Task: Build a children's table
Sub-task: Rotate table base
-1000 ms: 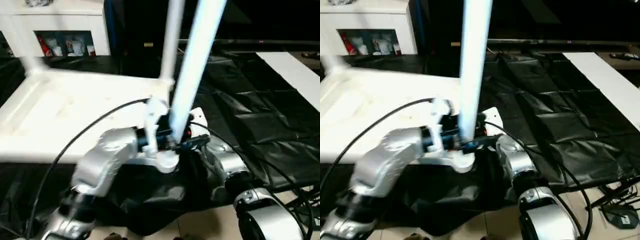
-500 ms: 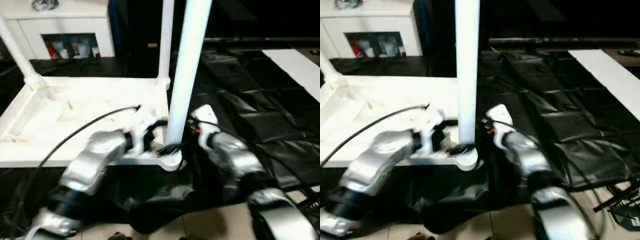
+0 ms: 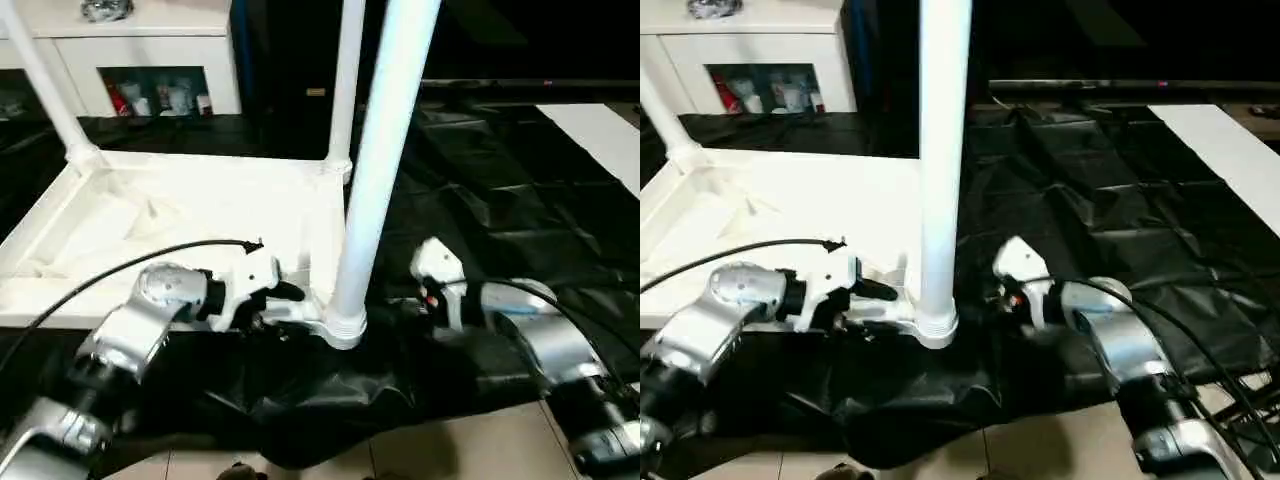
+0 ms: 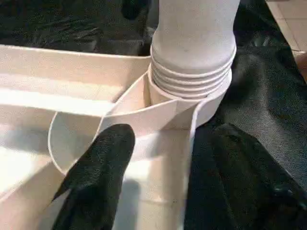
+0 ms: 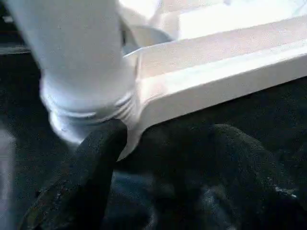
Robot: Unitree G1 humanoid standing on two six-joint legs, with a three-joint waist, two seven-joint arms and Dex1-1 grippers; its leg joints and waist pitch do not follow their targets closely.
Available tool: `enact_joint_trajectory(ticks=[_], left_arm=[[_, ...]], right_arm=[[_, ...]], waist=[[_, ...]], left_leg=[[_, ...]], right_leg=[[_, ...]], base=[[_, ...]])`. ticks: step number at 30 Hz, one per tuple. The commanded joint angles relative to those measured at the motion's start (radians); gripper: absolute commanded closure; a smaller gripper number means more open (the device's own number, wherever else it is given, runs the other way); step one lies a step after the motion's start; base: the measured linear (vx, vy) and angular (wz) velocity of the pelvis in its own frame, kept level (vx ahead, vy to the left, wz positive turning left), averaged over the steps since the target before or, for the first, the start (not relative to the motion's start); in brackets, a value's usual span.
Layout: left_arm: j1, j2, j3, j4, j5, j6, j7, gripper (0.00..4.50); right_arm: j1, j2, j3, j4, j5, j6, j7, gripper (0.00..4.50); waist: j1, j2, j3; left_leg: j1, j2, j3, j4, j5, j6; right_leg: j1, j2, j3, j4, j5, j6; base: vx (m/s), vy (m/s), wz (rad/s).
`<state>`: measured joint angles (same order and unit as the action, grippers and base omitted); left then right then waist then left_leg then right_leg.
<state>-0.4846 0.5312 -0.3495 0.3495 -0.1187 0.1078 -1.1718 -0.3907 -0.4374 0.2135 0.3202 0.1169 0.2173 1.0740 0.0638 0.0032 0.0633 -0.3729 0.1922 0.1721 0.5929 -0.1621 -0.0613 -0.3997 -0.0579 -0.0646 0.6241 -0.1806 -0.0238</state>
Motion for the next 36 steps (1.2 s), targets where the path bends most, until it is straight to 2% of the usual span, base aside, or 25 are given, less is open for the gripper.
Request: enact_joint_trajectory(ticks=[1, 2, 4, 7, 14, 23, 30, 33, 34, 36], left_arm=[[-0.021, -0.001, -0.005, 0.020, 0.015, -0.021, -0.012, 1.79], [-0.029, -0.001, -0.009, 0.036, 0.023, -0.028, -0.018, 2.02], [-0.040, 0.003, -0.016, 0.054, 0.033, -0.033, -0.034, 2.02], [-0.042, 0.012, -0.020, 0.061, 0.033, -0.028, -0.064, 2.33], [-0.033, 0.026, -0.021, 0.076, 0.042, -0.036, -0.097, 2.88], [-0.039, 0.027, -0.018, 0.092, 0.058, -0.043, -0.103, 3.62], [-0.051, 0.030, -0.023, 0.118, 0.081, -0.049, -0.100, 4.03], [-0.051, 0.029, -0.019, 0.117, 0.077, -0.034, -0.105, 4.19], [-0.050, 0.029, -0.016, 0.113, 0.073, -0.023, -0.108, 4.38], [-0.038, 0.022, 0.002, 0.075, 0.040, 0.067, -0.115, 4.40]], right_arm=[[0.001, -0.012, 0.013, -0.043, 0.014, 0.027, 0.020, 1.17], [0.009, -0.021, 0.017, -0.062, 0.017, 0.039, 0.031, 1.17], [0.016, -0.030, 0.022, -0.081, 0.019, 0.052, 0.040, 1.17], [0.021, -0.041, 0.024, -0.094, 0.023, 0.062, 0.044, 1.17], [0.024, -0.053, 0.020, -0.112, 0.017, 0.084, 0.045, 1.17], [0.023, -0.054, 0.024, -0.116, 0.016, 0.091, 0.045, 1.17], [0.015, -0.053, 0.026, -0.109, 0.013, 0.092, 0.044, 1.17], [0.013, -0.050, 0.026, -0.107, 0.015, 0.090, 0.044, 1.17], [0.012, -0.049, 0.025, -0.106, 0.015, 0.088, 0.044, 1.17], [0.009, -0.035, 0.019, -0.104, 0.021, 0.082, 0.032, 1.17]], waist=[[0.005, 0.011, -0.069], [0.005, 0.011, -0.068], [0.003, 0.011, -0.068], [0.006, 0.012, -0.068], [0.007, 0.009, -0.068], [0.010, 0.011, -0.068], [0.014, 0.013, -0.068], [0.017, 0.013, -0.069], [0.017, 0.012, -0.069], [0.016, 0.012, -0.069]], left_leg=[[0.013, 0.034, -0.014, -0.068, -0.303, 0.005], [0.015, 0.032, -0.014, -0.067, -0.310, 0.005], [0.015, 0.033, -0.015, -0.068, -0.314, 0.003], [0.018, 0.034, -0.015, -0.067, -0.319, 0.001], [0.017, 0.035, -0.015, -0.067, -0.315, 0.000], [0.019, 0.037, -0.015, -0.068, -0.315, -0.001], [0.020, 0.037, -0.015, -0.068, -0.319, -0.004], [0.018, 0.037, -0.015, -0.068, -0.314, -0.004], [0.018, 0.037, -0.015, -0.068, -0.309, -0.004], [0.017, 0.037, -0.015, -0.068, -0.305, -0.003]], right_leg=[[0.049, -0.074, 0.049, -0.092, -0.312, -0.175], [0.048, -0.073, 0.048, -0.097, -0.333, -0.169], [0.047, -0.075, 0.048, -0.097, -0.347, -0.167], [0.044, -0.077, 0.049, -0.099, -0.365, -0.165], [0.045, -0.077, 0.049, -0.096, -0.344, -0.179], [0.044, -0.078, 0.049, -0.096, -0.344, -0.178], [0.044, -0.078, 0.049, -0.096, -0.335, -0.181], [0.046, -0.078, 0.049, -0.094, -0.322, -0.184], [0.046, -0.079, 0.050, -0.093, -0.313, -0.187], [0.047, -0.079, 0.050, -0.092, -0.308, -0.189]], base=[[0.000, 0.000, 0.00], [0.000, 0.000, 0.00], [0.000, 0.000, 0.00], [0.000, 0.000, 0.00], [0.000, 0.000, 0.00], [0.000, 0.000, 0.00], [0.000, 0.000, 0.00], [0.000, 0.000, 0.00], [0.000, 0.000, 0.00], [0.000, 0.000, 0.00]])
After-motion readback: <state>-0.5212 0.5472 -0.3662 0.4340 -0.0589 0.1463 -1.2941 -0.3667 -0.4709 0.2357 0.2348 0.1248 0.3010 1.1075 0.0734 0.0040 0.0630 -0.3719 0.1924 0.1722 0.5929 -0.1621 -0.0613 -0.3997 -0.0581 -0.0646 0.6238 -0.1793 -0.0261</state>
